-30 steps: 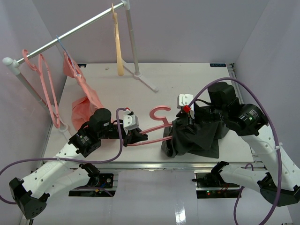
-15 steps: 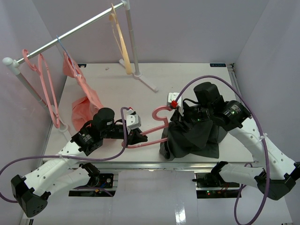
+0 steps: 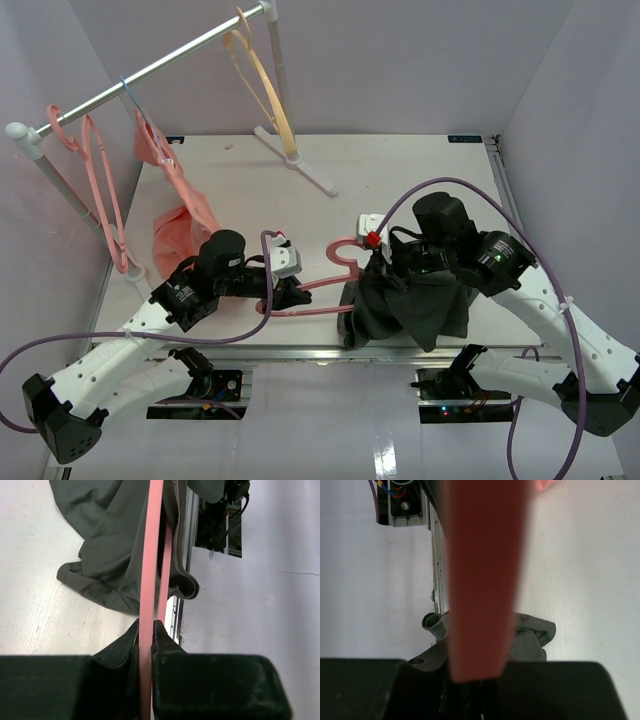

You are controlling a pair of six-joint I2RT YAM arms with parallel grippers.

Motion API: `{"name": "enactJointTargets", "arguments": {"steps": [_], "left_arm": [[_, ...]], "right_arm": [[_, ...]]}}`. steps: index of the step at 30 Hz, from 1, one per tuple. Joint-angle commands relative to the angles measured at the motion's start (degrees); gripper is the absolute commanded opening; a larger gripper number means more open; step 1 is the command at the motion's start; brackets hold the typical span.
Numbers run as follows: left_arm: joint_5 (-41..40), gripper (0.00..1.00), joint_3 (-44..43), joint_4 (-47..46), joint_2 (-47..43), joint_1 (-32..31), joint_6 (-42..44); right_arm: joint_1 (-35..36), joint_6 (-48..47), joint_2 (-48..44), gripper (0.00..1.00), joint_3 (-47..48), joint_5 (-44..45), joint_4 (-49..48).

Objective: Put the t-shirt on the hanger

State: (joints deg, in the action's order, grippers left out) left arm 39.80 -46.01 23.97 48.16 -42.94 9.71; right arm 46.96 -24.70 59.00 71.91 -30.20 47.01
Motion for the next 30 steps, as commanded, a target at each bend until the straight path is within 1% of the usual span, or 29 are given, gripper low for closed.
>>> {"name": "enactJointTargets", "arguments": {"steps": [1, 3, 4, 5, 6, 7, 8, 9, 10, 11, 12, 14, 16, 18, 21, 23, 25, 30], "left_arm": [[-4.8, 0.06, -7.5, -8.9, -1.8, -0.2, -2.9], [-8.8, 0.15, -8.3, -8.9, -1.2, -0.3, -3.7], [-10.7, 0.24, -8.7, -9.0, -1.0, -0.3, -4.1], [-13.2, 0.43, -9.2, -9.3, -0.7, -0.2, -4.4], [-15.1, 0.52, -9.8, -9.4, -0.3, -0.2, -5.3], [-18.1, 0.59, -10.6, -9.4, 0.1, -0.2, -6.1], [-21.9, 0.61, -11.7, -9.4, 0.8, -0.2, -8.1], [-26.2, 0.60, -13.1, -9.1, 1.6, -0.2, -11.9], [-28.2, 0.56, -14.1, -8.1, 2.1, -0.2, -15.6], [-29.9, 0.56, -15.9, -7.0, 2.9, -0.2, -18.0], [-31.6, 0.58, -18.1, -5.9, 3.8, -0.2, -19.8], [-32.2, 0.64, -21.4, -1.5, 6.9, -0.3, -21.5], [-30.8, 0.64, -24.3, 0.8, 8.4, -0.3, -22.0], [-28.9, 0.64, -23.2, -0.1, 8.9, -0.3, -25.7], [-23.7, 0.64, -18.1, -5.2, 8.6, -0.2, -32.6], [-21.2, 0.64, -12.4, -10.7, 8.3, -0.3, -35.2], [-20.2, 0.64, -8.6, -16.3, 8.4, -0.2, -38.2], [-16.1, 0.64, -1.7, -25.3, 11.0, -0.4, -40.8]], "right_arm": [[1.2, 6.0, -5.8, 0.08, -5.2, 3.9, -9.7], [1.3, 8.0, -8.8, 0.08, -7.8, 4.4, -13.8], [1.4, 8.8, -9.9, 0.08, -8.7, 4.7, -15.4], [1.3, 9.4, -10.4, 0.08, -9.8, 5.1, -16.0], [1.4, 9.8, -11.1, 0.08, -10.5, 5.7, -16.8], [1.3, 10.3, -11.4, 0.08, -10.9, 7.2, -17.1], [1.3, 10.9, -11.5, 0.08, -11.1, 9.0, -17.3], [1.4, 11.2, -11.5, 0.08, -11.3, 10.8, -17.4], [1.4, 11.5, -11.6, 0.08, -11.3, 13.3, -17.5], [1.4, 11.8, -11.9, 0.08, -11.3, 15.1, -17.6], [1.4, 12.0, -12.2, 0.08, -11.3, 16.7, -17.7], [1.4, 13.3, -13.1, 0.08, -11.9, 21.4, -19.4], [1.4, 13.9, -14.3, 0.08, -12.1, 24.3, -20.4], [1.4, 15.1, -15.0, 0.08, -11.6, 28.5, -21.0], [1.4, 16.4, -15.6, 0.08, -10.2, 30.0, -20.5], [1.3, 17.4, -15.6, 0.08, -8.6, 32.6, -20.0], [1.3, 17.7, -15.5, 0.08, -7.3, 33.8, -18.9], [1.3, 18.0, -15.3, 0.08, -7.8, 36.7, -19.1]]}}
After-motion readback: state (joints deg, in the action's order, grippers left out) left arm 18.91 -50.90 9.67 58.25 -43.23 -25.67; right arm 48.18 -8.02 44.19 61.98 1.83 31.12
